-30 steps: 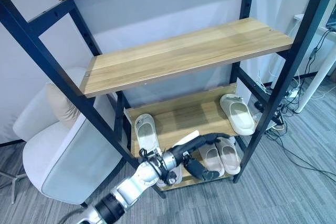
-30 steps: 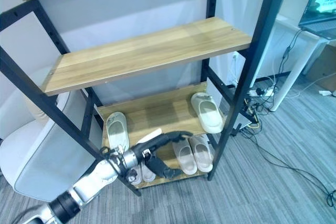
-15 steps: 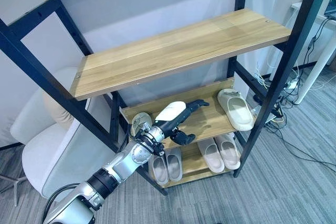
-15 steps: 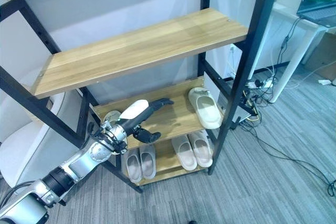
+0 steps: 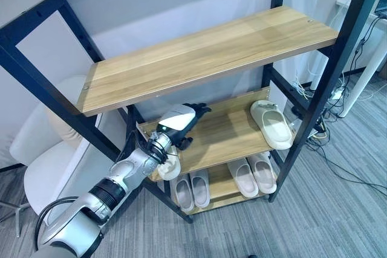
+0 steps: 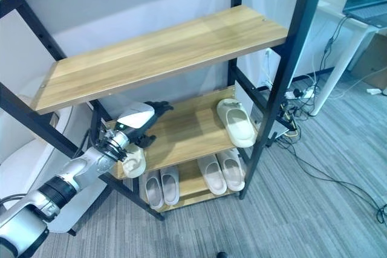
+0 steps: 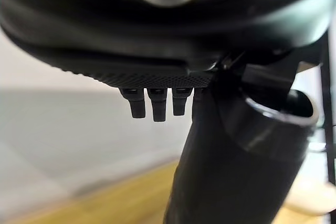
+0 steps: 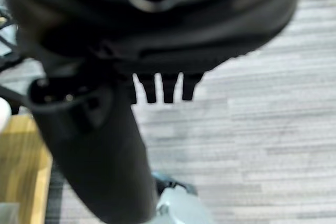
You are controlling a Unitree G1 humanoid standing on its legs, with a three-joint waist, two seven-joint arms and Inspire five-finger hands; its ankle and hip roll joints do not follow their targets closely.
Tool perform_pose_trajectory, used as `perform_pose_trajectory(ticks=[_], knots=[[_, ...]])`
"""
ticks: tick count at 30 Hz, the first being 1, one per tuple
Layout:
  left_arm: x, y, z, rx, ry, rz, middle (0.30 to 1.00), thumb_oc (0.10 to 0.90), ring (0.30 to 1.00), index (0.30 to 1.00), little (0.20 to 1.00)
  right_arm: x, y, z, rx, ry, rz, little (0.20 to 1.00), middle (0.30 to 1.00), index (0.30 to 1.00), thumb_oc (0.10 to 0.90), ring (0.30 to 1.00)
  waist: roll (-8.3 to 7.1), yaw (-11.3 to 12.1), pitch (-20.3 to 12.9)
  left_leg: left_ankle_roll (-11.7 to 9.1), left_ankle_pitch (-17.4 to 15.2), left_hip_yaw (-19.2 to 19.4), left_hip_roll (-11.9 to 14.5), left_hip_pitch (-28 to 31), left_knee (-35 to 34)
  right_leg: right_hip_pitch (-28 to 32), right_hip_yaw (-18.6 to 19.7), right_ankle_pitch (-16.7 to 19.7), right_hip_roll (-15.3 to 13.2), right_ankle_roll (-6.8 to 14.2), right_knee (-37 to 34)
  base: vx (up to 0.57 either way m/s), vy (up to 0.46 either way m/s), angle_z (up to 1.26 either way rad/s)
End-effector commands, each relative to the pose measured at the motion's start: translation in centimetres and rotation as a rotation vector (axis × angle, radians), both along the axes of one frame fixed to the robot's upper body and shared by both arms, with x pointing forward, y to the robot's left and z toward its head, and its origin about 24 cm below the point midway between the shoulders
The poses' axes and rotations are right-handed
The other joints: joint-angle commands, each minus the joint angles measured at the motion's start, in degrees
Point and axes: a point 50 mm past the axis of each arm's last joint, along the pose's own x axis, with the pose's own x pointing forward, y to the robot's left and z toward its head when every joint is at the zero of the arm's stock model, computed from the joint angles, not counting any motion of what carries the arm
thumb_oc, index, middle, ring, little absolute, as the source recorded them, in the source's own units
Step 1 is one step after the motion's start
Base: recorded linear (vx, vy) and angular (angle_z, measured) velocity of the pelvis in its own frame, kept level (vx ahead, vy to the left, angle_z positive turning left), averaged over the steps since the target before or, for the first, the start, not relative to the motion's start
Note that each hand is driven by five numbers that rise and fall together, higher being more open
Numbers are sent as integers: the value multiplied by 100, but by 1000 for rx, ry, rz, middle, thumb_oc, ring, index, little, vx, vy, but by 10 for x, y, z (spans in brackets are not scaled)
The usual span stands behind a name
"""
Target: Arrange the slippers neatly on the shoe rack.
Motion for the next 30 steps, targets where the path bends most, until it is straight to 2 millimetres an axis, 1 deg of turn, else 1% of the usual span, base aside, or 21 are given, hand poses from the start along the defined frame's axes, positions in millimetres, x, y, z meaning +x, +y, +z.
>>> perform_pose_trajectory(ticks=[1,2,4,8,9,14,17,24,25,26,27,29,30], knots=[[29,23,73,21,-277,93,900,800,900,900,900,9,-1,2,-15,-36,6,900,900,900,800,900,-448,-59,-44,-29,-386,-121,-280,-71,12,73,-38,-377,-405,623,71,0,0,0],[32,30,66,46,-242,135,900,800,900,900,900,9,-1,2,-13,-35,13,900,900,900,800,900,-442,-80,-32,-26,-391,-107,-287,-88,12,49,-31,-368,-410,625,71,0,0,0],[34,35,64,65,-228,159,900,800,900,900,900,12,-1,2,-12,-37,28,900,900,900,800,900,-442,-91,-24,-23,-389,-101,-289,-114,12,22,-17,-362,-407,623,71,0,0,0],[36,41,61,85,-202,184,900,800,900,900,900,13,-2,3,-13,-37,40,900,900,900,800,900,-454,-96,-5,-15,-375,-106,-292,-168,12,-36,-7,-342,-411,622,71,-8,0,-4],[36,45,61,105,-206,192,900,800,900,900,900,14,-2,3,-14,-38,45,900,900,900,800,900,-461,-105,6,-14,-370,-101,-291,-190,12,-61,3,-338,-413,621,71,0,0,0],[35,51,62,160,-221,201,900,800,900,900,900,14,-3,3,-16,-38,43,900,900,900,800,900,-474,-99,8,-11,-374,-101,-279,-215,12,-77,3,-346,-413,617,71,0,0,0],[35,57,64,199,-239,222,900,800,900,900,900,17,-2,4,-12,-42,62,900,900,900,800,900,-516,-79,19,-17,-380,-112,-271,-199,12,-57,-6,-350,-403,610,71,0,0,0],[38,69,65,247,-224,276,900,800,900,900,900,19,2,2,3,-26,87,900,900,900,800,900,-619,-52,40,-20,-376,-111,-249,-213,12,-84,-6,-332,-380,614,71,0,0,0],[37,70,65,250,-229,278,900,800,900,900,900,21,5,1,7,-29,102,900,900,900,800,900,-634,-12,39,-18,-370,-123,-241,-221,12,-86,-18,-338,-374,608,71,0,0,0],[36,72,61,262,-219,299,900,800,900,900,900,23,11,-1,27,-38,126,900,900,900,800,900,-671,13,29,-18,-375,-135,-232,-233,12,-90,-16,-354,-370,598,71,0,0,0],[36,72,60,262,-219,300,900,800,900,900,900,23,11,-1,26,-37,126,900,900,900,800,900,-671,15,25,-18,-376,-133,-232,-234,12,-91,-14,-355,-370,597,71,0,0,0],[39,76,50,258,-172,341,900,800,900,900,900,17,9,-1,8,-28,119,900,900,900,800,900,-702,-20,11,-12,-384,-126,-224,-234,12,-101,5,-352,-358,594,71,0,0,0],[39,75,50,258,-172,340,900,800,900,900,900,17,9,-1,8,-28,119,900,900,900,800,900,-702,-17,9,-12,-384,-127,-224,-234,12,-101,4,-353,-358,595,71,0,0,0]])
